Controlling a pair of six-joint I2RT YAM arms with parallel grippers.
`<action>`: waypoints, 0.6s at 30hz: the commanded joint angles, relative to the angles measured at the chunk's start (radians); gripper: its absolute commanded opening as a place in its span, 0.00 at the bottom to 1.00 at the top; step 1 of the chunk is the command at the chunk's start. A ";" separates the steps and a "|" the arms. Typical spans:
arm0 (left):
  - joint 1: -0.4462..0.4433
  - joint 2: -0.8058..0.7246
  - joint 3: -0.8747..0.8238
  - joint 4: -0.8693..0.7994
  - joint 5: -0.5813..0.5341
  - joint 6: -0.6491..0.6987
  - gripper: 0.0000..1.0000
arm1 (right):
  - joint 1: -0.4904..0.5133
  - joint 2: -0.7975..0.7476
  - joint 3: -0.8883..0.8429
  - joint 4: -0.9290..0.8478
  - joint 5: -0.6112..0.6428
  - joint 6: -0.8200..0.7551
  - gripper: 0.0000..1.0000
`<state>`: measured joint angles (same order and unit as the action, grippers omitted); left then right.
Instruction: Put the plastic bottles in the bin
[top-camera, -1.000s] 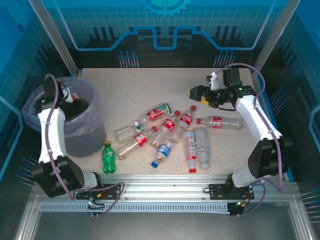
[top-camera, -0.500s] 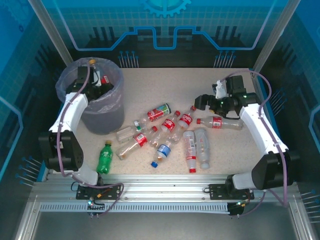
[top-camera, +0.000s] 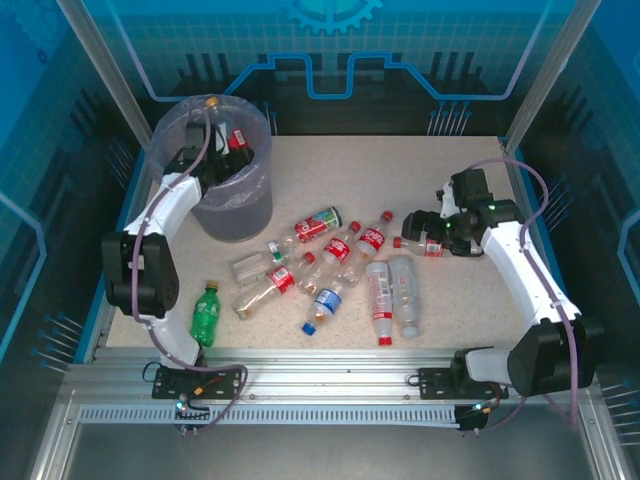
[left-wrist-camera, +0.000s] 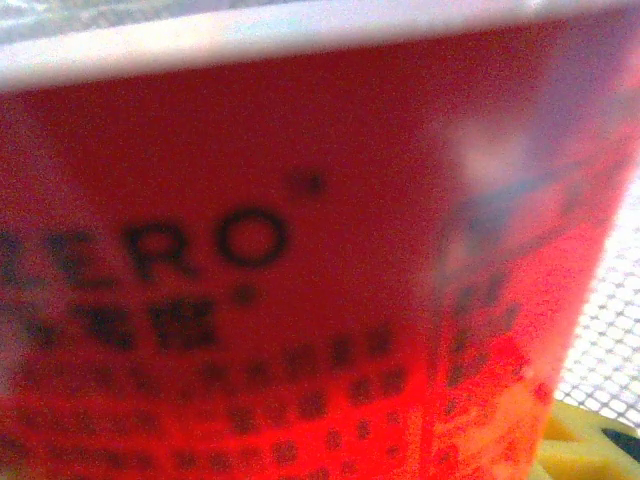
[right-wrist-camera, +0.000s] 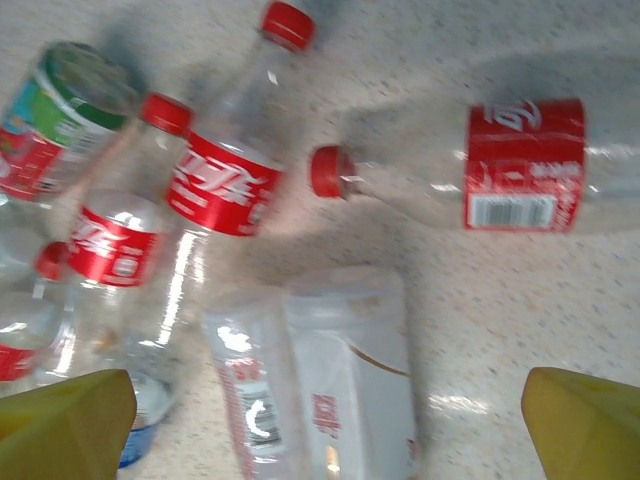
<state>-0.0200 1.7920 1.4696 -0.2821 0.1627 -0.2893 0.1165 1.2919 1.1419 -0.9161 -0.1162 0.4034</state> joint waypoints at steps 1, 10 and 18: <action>-0.025 0.069 -0.013 -0.062 0.025 0.028 0.24 | 0.056 -0.036 -0.067 -0.085 0.079 0.023 0.99; -0.024 0.035 0.017 -0.189 0.024 0.123 0.70 | 0.094 -0.075 -0.240 -0.010 0.036 0.099 0.92; -0.024 -0.029 0.103 -0.295 0.015 0.158 0.99 | 0.121 -0.051 -0.330 0.041 0.009 0.111 0.88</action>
<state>-0.0330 1.8072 1.5242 -0.4873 0.1627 -0.1562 0.2230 1.2366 0.8345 -0.8951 -0.0910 0.4946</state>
